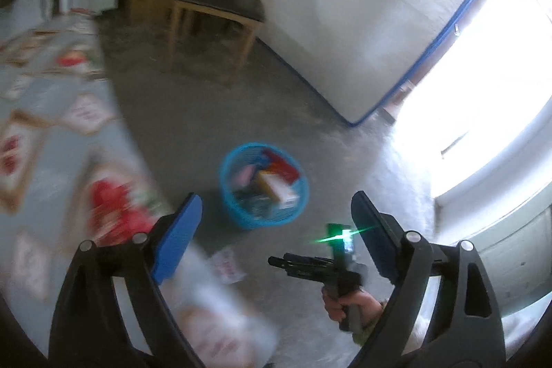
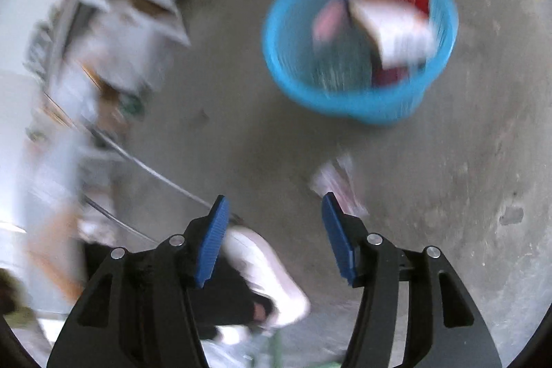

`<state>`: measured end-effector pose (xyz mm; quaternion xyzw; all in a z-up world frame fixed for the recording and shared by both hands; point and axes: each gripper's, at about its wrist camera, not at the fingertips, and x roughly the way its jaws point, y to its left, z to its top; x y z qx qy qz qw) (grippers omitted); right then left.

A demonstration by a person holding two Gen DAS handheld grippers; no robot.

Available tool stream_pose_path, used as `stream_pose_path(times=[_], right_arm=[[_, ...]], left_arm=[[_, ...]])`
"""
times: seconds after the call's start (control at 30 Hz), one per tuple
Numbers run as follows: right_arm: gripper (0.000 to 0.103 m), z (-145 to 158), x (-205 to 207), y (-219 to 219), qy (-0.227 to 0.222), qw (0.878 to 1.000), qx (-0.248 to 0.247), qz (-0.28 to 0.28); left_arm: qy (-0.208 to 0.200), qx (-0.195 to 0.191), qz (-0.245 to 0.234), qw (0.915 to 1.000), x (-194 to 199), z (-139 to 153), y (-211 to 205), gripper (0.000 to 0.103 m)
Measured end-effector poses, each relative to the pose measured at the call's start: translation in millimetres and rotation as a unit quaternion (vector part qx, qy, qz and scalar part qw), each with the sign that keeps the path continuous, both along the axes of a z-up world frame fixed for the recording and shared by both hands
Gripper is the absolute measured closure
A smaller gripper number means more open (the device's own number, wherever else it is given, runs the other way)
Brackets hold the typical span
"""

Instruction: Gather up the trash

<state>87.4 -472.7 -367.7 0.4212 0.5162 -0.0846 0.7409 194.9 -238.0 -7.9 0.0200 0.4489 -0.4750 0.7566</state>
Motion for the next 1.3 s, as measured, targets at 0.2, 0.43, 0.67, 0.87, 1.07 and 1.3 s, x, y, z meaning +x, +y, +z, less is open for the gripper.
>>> stream_pose_path(times=[0.2,0.43,0.67,0.87,1.07,1.3], right_arm=[[0.048,-124,51,34,0.124,0.990,-0.023,0.059],[0.048,-196,69,44,0.220,0.972,-0.056,0.060],[0.065,-217,69,57,0.266,0.957,-0.085,0.077],[0.098,-210,49,50,0.269,0.961,-0.050,0.035],[0.100,-140,8,37,0.197,0.980,-0.039,0.013],[0.101,60,-59,12,0.029,0.995,-0.090,-0.025]], left_arm=[[-0.013,0.022,0.104,0.9942,-5,0,123,0.013],[-0.043,0.057,0.231,0.9702,-15,-4,221,0.012],[-0.010,0.047,0.275,0.9604,-1,-25,250,0.012],[0.009,0.020,0.276,0.9610,9,-34,255,0.012],[0.021,-0.007,0.266,0.9636,15,-40,254,0.012],[0.007,-0.005,0.260,0.9655,13,-40,259,0.012]])
